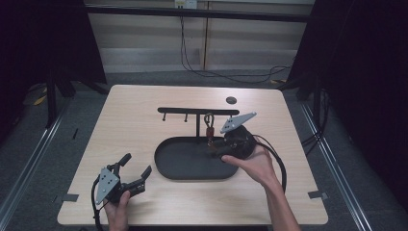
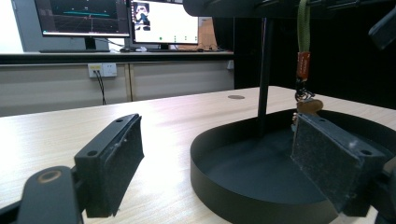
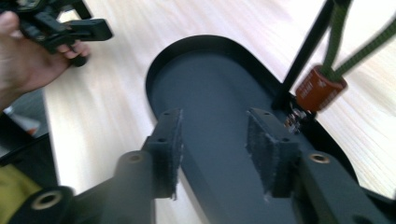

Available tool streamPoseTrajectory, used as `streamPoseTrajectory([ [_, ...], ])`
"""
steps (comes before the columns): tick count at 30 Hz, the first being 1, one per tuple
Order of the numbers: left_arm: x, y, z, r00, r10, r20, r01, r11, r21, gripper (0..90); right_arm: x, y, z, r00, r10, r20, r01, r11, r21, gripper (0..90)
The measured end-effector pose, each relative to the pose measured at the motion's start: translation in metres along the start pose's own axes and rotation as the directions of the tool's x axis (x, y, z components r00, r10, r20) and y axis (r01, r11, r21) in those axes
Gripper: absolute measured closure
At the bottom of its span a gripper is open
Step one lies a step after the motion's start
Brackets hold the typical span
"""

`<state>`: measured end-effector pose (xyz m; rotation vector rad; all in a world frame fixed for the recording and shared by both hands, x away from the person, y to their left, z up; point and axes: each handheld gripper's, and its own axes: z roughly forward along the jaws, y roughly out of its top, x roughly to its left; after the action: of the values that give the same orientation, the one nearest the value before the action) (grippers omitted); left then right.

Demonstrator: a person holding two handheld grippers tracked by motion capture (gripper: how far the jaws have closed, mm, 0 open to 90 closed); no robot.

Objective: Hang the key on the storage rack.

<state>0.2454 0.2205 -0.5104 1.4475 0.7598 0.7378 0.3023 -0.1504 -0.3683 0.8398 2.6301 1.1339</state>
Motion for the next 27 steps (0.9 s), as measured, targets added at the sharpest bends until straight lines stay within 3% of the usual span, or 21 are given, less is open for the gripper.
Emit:
streamPoseTrajectory([
  [8, 0.0, 0.0, 0.0, 1.0, -0.002, 0.0, 0.002, 1.0, -0.001, 16.3, 0.001, -0.027, 0.008, 0.9988, 0.043, 0.024, -0.04, 0.991, -0.124, 48.3],
  [9, 0.0, 0.0, 0.0, 1.0, -0.002, 0.0, 0.002, 1.0, -0.001, 16.3, 0.002, -0.037, 0.009, 0.9978, 0.061, 0.027, -0.055, 0.984, -0.172, 46.6],
  [14, 0.0, 0.0, 0.0, 1.0, 0.002, 0.001, -0.002, 1.0, 0.001, 16.3, 0.004, -0.051, 0.014, 0.9975, 0.063, 0.032, -0.055, 0.98, -0.192, 47.0],
  [16, 0.0, 0.0, 0.0, 1.0, 0.0, 0.001, 0.0, 1.0, 0.0, 16.3, 0.005, -0.064, 0.019, 0.9967, 0.078, 0.022, -0.07, 0.967, -0.243, 45.6],
  [20, 0.0, 0.0, 0.0, 1.0, -0.001, 0.001, 0.001, 1.0, -0.001, 16.3, 0.005, -0.084, 0.026, 0.9918, 0.116, 0.053, -0.093, 0.943, -0.32, 44.4],
  [22, 0.0, 0.0, 0.0, 1.0, 0.002, 0.001, -0.002, 1.0, 0.001, 16.3, 0.005, -0.089, 0.028, 0.9895, 0.126, 0.07, -0.096, 0.938, -0.334, 44.3],
  [23, 0.0, 0.0, 0.0, 1.0, 0.002, 0.002, -0.002, 1.0, 0.001, 16.3, 0.004, -0.098, 0.032, 0.9863, 0.144, 0.081, -0.106, 0.928, -0.358, 43.7],
  [24, 0.0, 0.0, 0.0, 1.0, 0.002, 0.002, -0.002, 1.0, 0.001, 16.3, 0.004, -0.098, 0.032, 0.9863, 0.144, 0.081, -0.106, 0.928, -0.358, 43.7],
  [25, 0.0, 0.0, 0.0, 1.0, 0.005, 0.002, -0.005, 1.0, 0.004, 16.3, 0.003, -0.106, 0.035, 0.9837, 0.164, 0.074, -0.123, 0.912, -0.39, 43.0],
  [27, 0.0, 0.0, 0.0, 1.0, 0.0, 0.002, 0.0, 1.0, 0.0, 16.3, 0.004, -0.112, 0.038, 0.9811, 0.175, 0.082, -0.125, 0.899, -0.42, 42.2],
])
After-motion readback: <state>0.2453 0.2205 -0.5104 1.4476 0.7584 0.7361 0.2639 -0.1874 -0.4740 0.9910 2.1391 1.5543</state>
